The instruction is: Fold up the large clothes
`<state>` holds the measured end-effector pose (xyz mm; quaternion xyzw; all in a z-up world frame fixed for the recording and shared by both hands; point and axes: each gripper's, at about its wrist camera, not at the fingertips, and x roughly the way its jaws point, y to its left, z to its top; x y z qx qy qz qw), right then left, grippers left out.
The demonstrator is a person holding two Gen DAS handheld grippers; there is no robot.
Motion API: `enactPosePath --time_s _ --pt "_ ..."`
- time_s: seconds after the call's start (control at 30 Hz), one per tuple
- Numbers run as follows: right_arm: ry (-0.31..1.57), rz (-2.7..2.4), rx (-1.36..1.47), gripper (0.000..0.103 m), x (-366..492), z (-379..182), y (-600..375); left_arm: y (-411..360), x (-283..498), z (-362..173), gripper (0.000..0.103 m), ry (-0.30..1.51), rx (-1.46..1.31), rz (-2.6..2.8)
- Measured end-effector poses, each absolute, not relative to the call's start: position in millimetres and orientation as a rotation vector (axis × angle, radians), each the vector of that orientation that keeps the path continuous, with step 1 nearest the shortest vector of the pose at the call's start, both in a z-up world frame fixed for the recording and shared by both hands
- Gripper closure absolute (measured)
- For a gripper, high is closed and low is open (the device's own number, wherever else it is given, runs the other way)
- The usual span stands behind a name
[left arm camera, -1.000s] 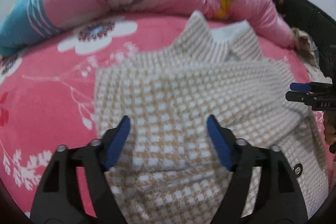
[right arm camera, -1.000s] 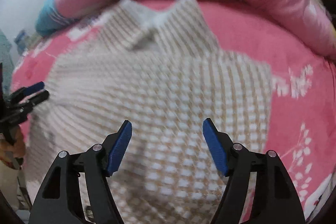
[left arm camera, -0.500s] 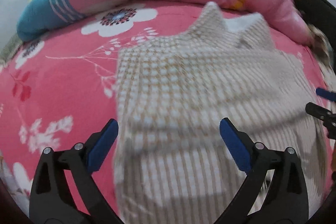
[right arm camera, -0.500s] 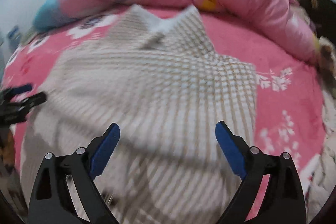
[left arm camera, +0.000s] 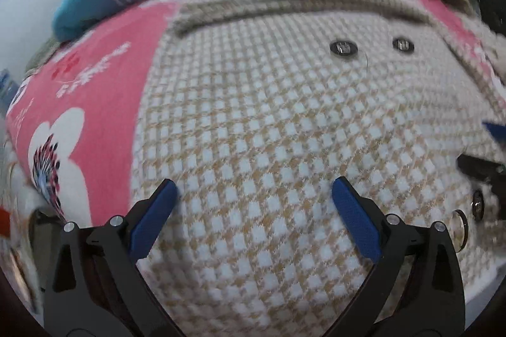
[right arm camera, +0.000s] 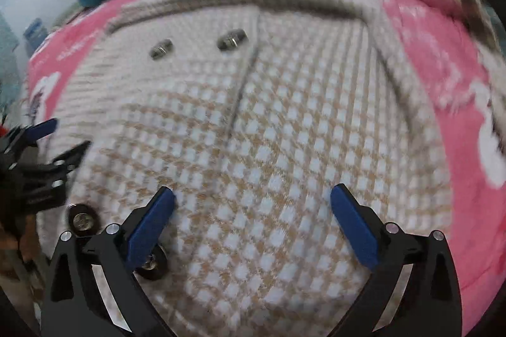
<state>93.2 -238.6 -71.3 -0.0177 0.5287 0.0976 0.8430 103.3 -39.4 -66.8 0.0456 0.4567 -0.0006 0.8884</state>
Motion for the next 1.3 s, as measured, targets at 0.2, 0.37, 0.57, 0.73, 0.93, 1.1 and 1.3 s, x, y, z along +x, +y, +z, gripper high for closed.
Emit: enactPosePath --time_s 0.2,0.37,0.57,0.73,0.93,1.1,1.3 --pt "1.134 0.171 -0.046 0.006 92.7 -66.5 -234.6 -34.9 99.4 -66.6 0.007 0.964 0.051 0.03" --pt "1.134 0.186 -0.019 0.006 88.2 -66.3 -238.3 -29.9 95.6 -67.1 0.007 0.966 0.046 0.034" --pt "1.128 0.184 -0.024 0.006 87.1 -68.1 -238.1 -35.3 97.5 -65.8 0.007 0.964 0.044 0.037" --pt "1.125 0.184 -0.022 0.006 87.9 -67.4 -239.7 -35.3 101.6 -65.7 0.007 0.968 0.042 0.031" --pt "1.117 0.187 -0.022 0.006 89.1 -68.7 -241.7 -36.6 103.3 -66.3 0.007 0.97 0.042 0.029" --pt "1.12 0.182 -0.025 0.006 87.9 -68.7 -240.4 -35.9 105.1 -67.5 0.007 0.97 0.043 0.025" --pt "1.119 0.175 -0.024 0.006 86.7 -66.4 -239.7 -34.9 105.7 -65.7 0.007 0.968 0.047 0.02"
